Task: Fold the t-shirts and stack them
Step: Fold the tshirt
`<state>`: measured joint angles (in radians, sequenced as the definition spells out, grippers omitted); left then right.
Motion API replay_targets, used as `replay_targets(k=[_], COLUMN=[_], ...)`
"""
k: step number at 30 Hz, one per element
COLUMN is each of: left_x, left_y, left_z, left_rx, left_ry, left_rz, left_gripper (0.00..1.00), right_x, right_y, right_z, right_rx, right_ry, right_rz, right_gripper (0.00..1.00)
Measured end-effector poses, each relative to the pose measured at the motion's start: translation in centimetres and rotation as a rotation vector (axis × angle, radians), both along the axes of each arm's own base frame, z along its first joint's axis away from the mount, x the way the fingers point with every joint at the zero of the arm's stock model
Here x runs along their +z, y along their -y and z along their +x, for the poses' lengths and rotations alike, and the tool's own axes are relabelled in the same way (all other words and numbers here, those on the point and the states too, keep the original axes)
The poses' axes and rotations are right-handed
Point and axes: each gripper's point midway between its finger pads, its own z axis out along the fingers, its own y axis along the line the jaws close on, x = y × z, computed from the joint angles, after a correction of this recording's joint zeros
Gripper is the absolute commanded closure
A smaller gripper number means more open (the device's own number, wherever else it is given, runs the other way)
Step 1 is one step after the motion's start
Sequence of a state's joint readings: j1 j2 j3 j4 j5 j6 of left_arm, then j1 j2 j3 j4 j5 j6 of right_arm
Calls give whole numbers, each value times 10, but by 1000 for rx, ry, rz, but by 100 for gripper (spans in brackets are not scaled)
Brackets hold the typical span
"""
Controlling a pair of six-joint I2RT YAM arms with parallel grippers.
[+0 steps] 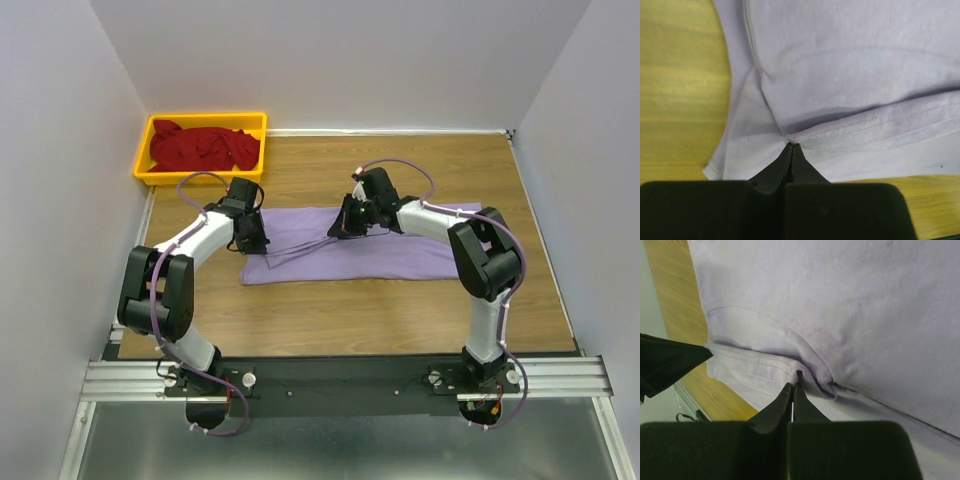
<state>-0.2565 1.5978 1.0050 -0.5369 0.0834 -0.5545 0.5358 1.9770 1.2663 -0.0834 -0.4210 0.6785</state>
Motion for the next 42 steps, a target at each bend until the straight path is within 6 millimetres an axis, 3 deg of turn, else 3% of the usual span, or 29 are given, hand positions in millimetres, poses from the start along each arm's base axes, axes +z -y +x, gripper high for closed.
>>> replay_targets(k=[6, 9, 14, 17, 22, 27, 32, 37, 38, 42], left_x=[-6, -13, -15, -10, 33, 75, 99, 137, 145, 174], left_y=[-5, -5, -7, -10, -13, -19, -31, -50, -54, -72], left_z=[12, 12, 12, 14, 24, 26, 21, 13, 13, 0], left_rx=[-9, -16, -28, -23, 3, 35, 67, 111, 121, 183], left_ry=[4, -11, -14, 8, 158, 332, 450, 623, 660, 813], left_rz=[13, 19, 30, 46, 38, 24, 47, 93, 102, 134], left_gripper=[100, 94, 62, 48, 36, 34, 29, 23, 15, 10], right_x=[-2, -4, -4, -3, 4, 28, 52, 49, 47, 35], right_y=[-2, -3, -2, -1, 4, 5, -11, -36, -41, -55], right_z=[7, 9, 11, 14, 14, 15, 3, -25, -31, -45], right_rx=[-7, -11, -11, -8, 6, 29, 103, 196, 214, 258], right_ry=[-6, -9, -7, 12, 46, 143, 253, 282, 284, 279], right_rz=[-11, -16, -28, -41, -64, -85, -102, -125, -128, -152], right_gripper=[88, 82, 73, 72, 69, 71, 75, 86, 86, 90])
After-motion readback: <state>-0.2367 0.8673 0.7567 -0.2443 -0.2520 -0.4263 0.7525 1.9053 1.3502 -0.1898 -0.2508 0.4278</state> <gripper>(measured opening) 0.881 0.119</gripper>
